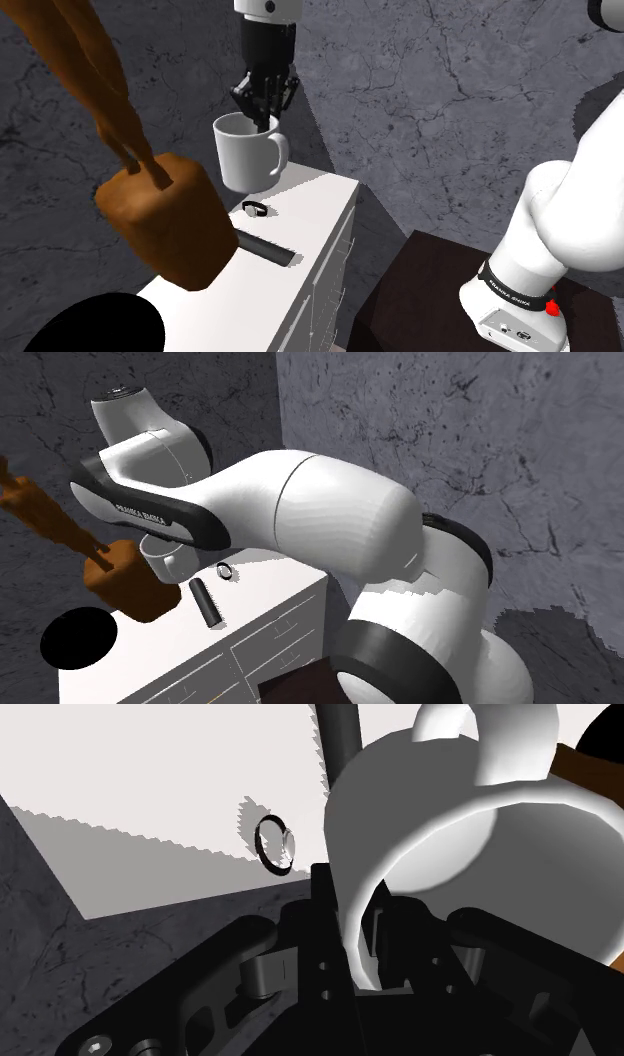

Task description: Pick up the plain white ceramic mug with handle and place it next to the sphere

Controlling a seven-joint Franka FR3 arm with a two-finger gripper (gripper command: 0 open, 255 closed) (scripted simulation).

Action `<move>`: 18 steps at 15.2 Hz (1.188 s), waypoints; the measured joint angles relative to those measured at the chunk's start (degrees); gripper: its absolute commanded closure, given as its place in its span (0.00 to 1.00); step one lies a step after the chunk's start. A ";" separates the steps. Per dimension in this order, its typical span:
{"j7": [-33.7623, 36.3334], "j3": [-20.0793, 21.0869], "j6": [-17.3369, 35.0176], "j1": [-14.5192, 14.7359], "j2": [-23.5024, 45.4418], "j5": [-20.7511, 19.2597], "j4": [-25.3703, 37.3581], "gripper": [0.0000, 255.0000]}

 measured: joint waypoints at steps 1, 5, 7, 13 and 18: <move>1.32 0.76 -0.12 0.63 -0.25 0.11 -0.26 1.00; 7.62 4.32 -0.75 3.30 1.55 -0.86 1.80 1.00; 10.77 6.04 -1.33 4.64 3.13 -1.74 3.61 1.00; 20.19 10.73 -2.57 9.18 8.53 -5.18 8.83 1.00; 28.77 14.04 -5.97 14.91 16.18 -10.30 17.69 1.00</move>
